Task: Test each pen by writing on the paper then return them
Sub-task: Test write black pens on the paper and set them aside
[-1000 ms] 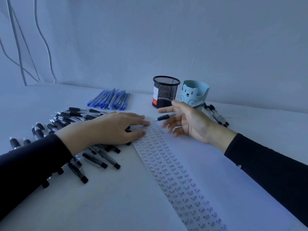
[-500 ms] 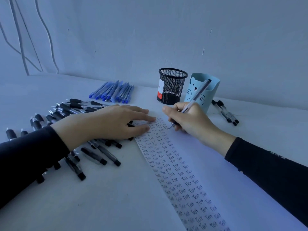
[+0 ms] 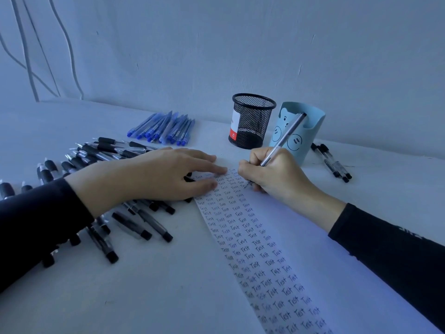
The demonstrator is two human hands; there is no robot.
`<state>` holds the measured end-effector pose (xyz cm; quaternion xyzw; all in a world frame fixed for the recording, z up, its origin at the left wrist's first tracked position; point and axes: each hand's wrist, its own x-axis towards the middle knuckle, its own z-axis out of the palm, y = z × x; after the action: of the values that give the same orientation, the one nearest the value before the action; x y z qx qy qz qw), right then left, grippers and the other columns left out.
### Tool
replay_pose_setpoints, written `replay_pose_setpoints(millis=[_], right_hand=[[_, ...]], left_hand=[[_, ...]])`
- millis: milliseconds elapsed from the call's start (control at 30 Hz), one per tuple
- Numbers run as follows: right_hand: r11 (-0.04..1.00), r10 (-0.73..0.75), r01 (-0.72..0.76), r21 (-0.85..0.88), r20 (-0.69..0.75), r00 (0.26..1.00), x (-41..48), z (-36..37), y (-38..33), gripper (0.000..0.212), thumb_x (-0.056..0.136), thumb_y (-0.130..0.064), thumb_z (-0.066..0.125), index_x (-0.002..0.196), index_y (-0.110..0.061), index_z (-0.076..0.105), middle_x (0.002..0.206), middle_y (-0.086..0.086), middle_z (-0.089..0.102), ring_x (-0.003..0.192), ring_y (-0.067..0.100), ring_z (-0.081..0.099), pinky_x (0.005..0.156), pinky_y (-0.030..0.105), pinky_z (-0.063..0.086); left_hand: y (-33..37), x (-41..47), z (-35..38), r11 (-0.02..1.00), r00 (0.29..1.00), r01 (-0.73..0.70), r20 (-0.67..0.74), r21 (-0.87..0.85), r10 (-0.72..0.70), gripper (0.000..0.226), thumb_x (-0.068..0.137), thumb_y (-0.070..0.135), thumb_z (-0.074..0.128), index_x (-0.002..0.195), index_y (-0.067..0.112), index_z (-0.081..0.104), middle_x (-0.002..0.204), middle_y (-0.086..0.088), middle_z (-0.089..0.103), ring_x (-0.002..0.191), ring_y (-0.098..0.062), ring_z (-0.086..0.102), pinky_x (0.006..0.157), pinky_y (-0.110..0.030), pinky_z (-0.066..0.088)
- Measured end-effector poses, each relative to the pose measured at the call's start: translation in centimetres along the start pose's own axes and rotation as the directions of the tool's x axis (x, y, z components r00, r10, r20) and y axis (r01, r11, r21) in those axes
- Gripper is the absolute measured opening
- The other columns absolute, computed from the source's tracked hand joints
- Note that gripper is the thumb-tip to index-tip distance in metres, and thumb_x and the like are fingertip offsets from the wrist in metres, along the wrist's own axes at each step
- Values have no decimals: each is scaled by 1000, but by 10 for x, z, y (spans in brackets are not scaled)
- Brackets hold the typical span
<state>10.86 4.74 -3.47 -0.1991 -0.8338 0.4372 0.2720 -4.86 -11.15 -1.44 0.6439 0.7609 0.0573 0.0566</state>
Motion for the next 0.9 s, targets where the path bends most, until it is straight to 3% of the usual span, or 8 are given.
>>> replay_pose_setpoints(millis=[133, 267, 633, 900], right_hand=[[1000, 1, -1, 0, 21, 1000, -1, 0, -1, 40, 86, -13, 68, 59, 5, 43, 52, 15, 48, 41, 9, 48, 45, 20, 38], [1000, -3, 3, -12, 7, 1000, 0, -1, 0, 40, 84, -14, 68, 57, 0, 43, 49, 12, 49, 41, 12, 46, 46, 21, 37], [1000, -15, 14, -22, -9, 1000, -2, -2, -2, 41, 84, -11, 68, 61, 9, 41, 52, 15, 43, 39, 9, 45, 42, 17, 36], [999, -29, 28, -43, -13, 1000, -2, -1, -3, 42, 83, -9, 70, 60, 8, 39, 51, 13, 40, 36, 7, 42, 42, 18, 35]], left_hand=[[0, 0, 0, 1000, 1000, -2, 3, 5, 2, 54, 84, 73, 29, 136, 62, 35, 153, 28, 26, 138, 0, 30, 115, -31, 23], [0, 0, 1, 1000, 1000, -2, 1, 3, 2, 55, 83, 74, 27, 136, 63, 35, 153, 28, 26, 138, 0, 30, 116, -33, 24], [0, 0, 0, 1000, 1000, -1, 11, 13, 1, 48, 90, 71, 33, 137, 61, 35, 153, 28, 24, 138, 0, 30, 116, -33, 24], [0, 0, 0, 1000, 1000, 0, 9, 9, 0, 56, 82, 74, 26, 136, 63, 34, 152, 30, 25, 138, 1, 30, 116, -32, 24]])
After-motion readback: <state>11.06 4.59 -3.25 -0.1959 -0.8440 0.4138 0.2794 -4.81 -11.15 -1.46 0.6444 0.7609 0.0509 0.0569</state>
